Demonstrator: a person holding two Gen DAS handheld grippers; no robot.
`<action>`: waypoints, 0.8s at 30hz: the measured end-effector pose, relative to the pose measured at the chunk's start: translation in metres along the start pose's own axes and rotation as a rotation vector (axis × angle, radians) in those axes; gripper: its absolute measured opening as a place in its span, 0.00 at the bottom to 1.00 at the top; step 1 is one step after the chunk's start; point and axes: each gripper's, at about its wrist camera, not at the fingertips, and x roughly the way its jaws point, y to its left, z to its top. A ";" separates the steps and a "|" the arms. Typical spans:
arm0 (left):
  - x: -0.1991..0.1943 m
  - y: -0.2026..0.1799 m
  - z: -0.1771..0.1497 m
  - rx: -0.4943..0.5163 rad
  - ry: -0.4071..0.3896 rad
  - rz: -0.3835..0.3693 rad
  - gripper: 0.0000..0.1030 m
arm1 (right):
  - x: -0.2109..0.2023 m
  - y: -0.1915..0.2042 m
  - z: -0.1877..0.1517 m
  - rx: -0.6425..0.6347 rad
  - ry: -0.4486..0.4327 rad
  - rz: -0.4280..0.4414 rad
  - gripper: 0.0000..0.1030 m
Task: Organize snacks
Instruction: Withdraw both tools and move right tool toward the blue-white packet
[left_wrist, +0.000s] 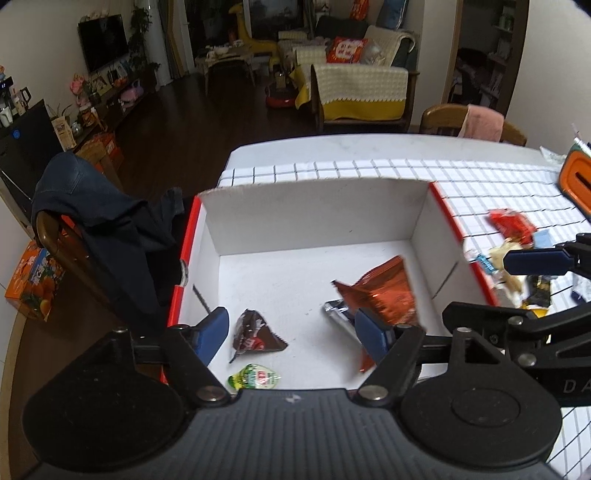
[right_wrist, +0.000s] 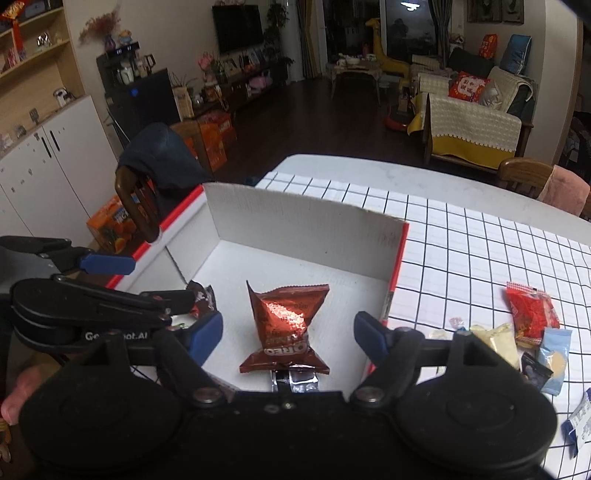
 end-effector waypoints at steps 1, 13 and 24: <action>-0.003 -0.002 0.000 0.000 -0.008 -0.003 0.76 | -0.004 -0.002 -0.001 0.005 -0.006 0.007 0.79; -0.030 -0.048 -0.002 -0.005 -0.091 -0.063 0.83 | -0.050 -0.039 -0.019 0.043 -0.059 0.016 0.93; -0.026 -0.113 -0.006 0.024 -0.101 -0.123 0.86 | -0.080 -0.099 -0.050 0.103 -0.083 -0.020 1.00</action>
